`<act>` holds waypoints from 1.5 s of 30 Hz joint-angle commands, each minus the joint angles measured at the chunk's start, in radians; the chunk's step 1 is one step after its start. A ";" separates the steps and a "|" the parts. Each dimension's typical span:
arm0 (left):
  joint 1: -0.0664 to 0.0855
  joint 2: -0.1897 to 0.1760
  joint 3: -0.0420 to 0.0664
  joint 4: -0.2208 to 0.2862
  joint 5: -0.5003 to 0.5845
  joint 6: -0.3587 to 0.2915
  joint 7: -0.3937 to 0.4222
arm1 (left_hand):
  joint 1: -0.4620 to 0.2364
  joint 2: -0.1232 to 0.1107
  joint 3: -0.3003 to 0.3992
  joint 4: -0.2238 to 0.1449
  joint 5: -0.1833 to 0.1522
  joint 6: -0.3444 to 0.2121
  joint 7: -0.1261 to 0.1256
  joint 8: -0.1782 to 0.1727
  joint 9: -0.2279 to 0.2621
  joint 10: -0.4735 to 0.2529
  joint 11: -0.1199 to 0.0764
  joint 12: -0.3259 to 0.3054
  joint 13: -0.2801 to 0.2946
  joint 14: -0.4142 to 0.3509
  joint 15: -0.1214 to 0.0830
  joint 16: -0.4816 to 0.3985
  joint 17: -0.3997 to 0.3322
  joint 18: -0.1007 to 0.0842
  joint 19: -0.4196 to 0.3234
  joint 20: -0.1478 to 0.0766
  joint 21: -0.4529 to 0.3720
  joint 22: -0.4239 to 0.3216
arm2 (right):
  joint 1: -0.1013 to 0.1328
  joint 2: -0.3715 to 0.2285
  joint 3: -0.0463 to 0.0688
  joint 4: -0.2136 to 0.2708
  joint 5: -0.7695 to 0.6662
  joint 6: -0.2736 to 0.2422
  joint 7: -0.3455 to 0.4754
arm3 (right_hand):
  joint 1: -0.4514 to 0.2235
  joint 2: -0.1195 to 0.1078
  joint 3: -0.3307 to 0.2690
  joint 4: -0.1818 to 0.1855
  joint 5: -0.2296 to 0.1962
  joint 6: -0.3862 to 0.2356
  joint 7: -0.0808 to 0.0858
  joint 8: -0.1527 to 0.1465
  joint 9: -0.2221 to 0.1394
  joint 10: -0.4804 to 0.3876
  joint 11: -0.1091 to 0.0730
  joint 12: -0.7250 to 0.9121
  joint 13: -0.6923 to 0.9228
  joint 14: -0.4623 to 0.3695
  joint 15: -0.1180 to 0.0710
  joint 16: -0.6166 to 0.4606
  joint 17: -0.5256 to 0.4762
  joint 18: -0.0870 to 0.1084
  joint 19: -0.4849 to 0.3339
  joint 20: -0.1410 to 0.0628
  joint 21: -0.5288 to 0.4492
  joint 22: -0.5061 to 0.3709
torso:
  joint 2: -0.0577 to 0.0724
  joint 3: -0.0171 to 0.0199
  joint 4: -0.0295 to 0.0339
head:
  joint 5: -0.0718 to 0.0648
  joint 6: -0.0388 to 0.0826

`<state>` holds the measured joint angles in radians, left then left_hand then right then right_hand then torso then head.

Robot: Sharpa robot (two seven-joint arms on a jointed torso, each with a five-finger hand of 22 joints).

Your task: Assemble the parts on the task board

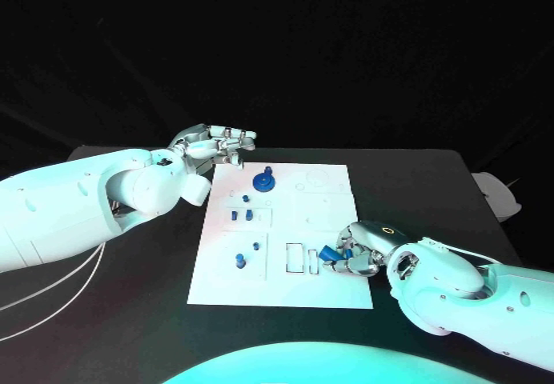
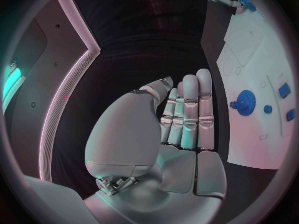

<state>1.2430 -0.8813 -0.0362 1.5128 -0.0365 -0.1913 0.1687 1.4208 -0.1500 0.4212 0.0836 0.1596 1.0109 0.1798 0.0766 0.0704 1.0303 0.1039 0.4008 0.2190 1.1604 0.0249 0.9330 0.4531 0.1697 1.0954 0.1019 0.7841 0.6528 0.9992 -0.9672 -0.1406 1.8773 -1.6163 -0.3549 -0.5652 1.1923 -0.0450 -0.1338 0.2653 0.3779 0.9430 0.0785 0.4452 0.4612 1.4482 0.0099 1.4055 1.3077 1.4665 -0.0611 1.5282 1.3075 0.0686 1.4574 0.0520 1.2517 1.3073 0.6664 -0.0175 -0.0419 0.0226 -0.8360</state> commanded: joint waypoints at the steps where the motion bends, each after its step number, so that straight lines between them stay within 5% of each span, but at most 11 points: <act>1: 0.000 0.000 0.000 0.003 0.000 0.020 0.004 | -0.007 0.000 -0.005 0.001 -0.003 -0.005 0.001 0.002 0.001 -0.006 0.001 0.006 -0.001 -0.004 0.000 -0.004 -0.001 0.015 0.000 0.010 -0.004 -0.001 | -0.008 0.002 -0.005 0.000 -0.010 -0.015 -0.014 | 0.021 0.019 0.007 0.004 0.011 0.014 -0.004 0.000 0.001 0.006 -0.008 0.010 0.108 0.089 0.000 0.008 0.191 -0.009 0.010 -0.001 0.012 0.163 | 0.000 -0.0002 -0.0009 | 0.001 0.000; 9: 0.000 -0.001 0.000 0.004 0.000 0.020 0.004 | -0.008 0.000 -0.006 0.002 -0.002 -0.006 0.001 0.002 0.001 -0.007 0.001 0.007 -0.002 -0.004 0.001 -0.004 -0.002 0.015 0.000 0.010 -0.005 -0.002 | -0.008 -0.018 -0.003 0.036 -0.019 -0.134 -0.013 | 0.087 0.074 0.050 -0.005 -0.003 0.060 -0.028 0.011 0.005 0.032 -0.029 0.035 0.136 0.094 -0.017 0.019 0.214 -0.018 0.028 -0.016 0.058 0.181 | 0.000 0.0000 -0.0011 | 0.002 0.001; 18: 0.000 0.000 0.000 0.003 0.000 0.022 0.003 | -0.008 0.000 -0.006 0.002 -0.002 -0.006 0.001 0.002 0.001 -0.007 0.001 0.007 -0.002 -0.004 0.001 -0.004 -0.002 0.015 0.000 0.010 -0.005 -0.002 | 0.015 -0.028 0.005 0.109 0.017 -0.193 -0.011 | 0.092 0.084 0.061 0.003 0.003 0.076 -0.034 0.011 0.005 0.042 -0.035 0.046 0.147 0.096 -0.022 0.024 0.225 -0.021 0.035 -0.021 0.076 0.188 | 0.000 -0.0003 0.0003 | -0.001 0.005; 34: 0.000 0.004 0.000 0.008 0.000 0.027 0.001 | -0.008 0.000 -0.006 0.002 -0.002 -0.006 0.001 0.002 0.001 -0.007 0.001 0.007 -0.002 -0.004 0.001 -0.004 -0.002 0.015 0.000 0.010 -0.005 -0.002 | 0.015 0.074 0.004 0.046 0.152 -0.074 -0.012 | -0.013 0.087 0.029 0.026 0.024 0.111 -0.041 0.009 0.007 0.052 -0.041 0.052 0.156 0.097 -0.027 0.027 0.231 -0.022 0.038 -0.027 0.080 0.194 | 0.001 0.0001 0.0009 | 0.001 0.002; 45: 0.000 0.003 0.000 0.010 0.000 0.028 -0.001 | -0.008 0.000 -0.006 0.002 -0.002 -0.006 0.001 0.002 0.001 -0.007 0.001 0.007 -0.002 -0.004 0.001 -0.004 -0.002 0.015 0.000 0.010 -0.005 -0.002 | 0.013 0.114 0.004 0.011 0.150 -0.062 -0.021 | -0.051 0.092 0.006 0.026 0.031 0.123 -0.046 0.015 0.012 0.058 -0.045 0.059 0.164 0.097 -0.031 0.027 0.231 -0.022 0.038 -0.030 0.079 0.196 | 0.001 0.0007 0.0007 | 0.006 0.000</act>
<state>1.2430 -0.8800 -0.0362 1.5204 -0.0365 -0.1841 0.1644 1.4208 -0.1500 0.4212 0.0837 0.1597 1.0108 0.1798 0.0766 0.0703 1.0303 0.1039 0.4008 0.2191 1.1604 0.0249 0.9330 0.4524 0.1697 1.0954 0.1019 0.7842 0.6529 1.0121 -0.8575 -0.1372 1.8889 -1.4743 -0.4403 -0.5760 1.1474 0.0494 -0.1202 0.2926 0.4089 1.0043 0.0854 0.4646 0.4736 1.4658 -0.0296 1.4582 1.3074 1.4647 -0.0844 1.5516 1.3081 0.0531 1.4647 0.0300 1.3263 1.3077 0.6671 -0.0174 -0.0417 0.0278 -0.8350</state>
